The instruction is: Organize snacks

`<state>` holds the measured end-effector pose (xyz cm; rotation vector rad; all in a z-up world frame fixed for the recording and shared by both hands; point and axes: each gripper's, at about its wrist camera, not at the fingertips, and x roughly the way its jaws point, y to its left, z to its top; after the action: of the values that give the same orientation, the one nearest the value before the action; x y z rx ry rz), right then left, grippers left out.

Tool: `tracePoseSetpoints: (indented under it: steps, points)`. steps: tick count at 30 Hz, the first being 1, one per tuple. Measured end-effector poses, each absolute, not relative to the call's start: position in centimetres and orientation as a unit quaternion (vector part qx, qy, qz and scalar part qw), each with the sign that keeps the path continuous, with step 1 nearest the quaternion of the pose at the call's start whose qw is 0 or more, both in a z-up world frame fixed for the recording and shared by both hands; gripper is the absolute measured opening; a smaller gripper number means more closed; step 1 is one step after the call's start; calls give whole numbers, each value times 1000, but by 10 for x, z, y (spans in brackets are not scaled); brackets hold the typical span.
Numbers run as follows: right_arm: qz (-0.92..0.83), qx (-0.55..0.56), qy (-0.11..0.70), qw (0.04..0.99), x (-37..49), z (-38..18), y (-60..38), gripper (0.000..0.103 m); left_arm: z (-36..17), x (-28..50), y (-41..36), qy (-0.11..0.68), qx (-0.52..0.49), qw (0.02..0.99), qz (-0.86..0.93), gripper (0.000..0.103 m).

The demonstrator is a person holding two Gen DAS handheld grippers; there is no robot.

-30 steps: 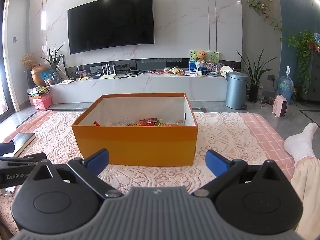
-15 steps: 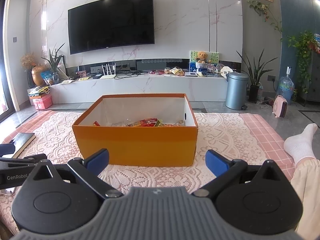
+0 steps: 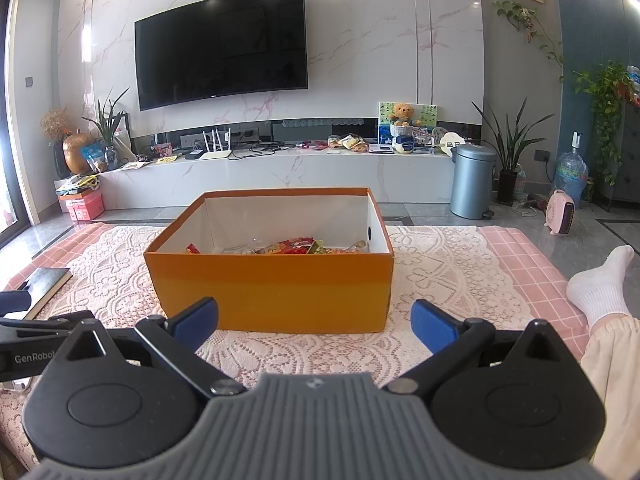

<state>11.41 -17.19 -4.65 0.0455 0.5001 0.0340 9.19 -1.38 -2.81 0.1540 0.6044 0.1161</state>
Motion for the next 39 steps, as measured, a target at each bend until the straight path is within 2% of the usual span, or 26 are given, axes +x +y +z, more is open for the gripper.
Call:
tracePoseSetpoints:
  steps: [39]
  points:
    - [18, 22, 249, 968, 113, -45, -171, 99, -23, 89, -12, 292, 75, 951, 60, 94]
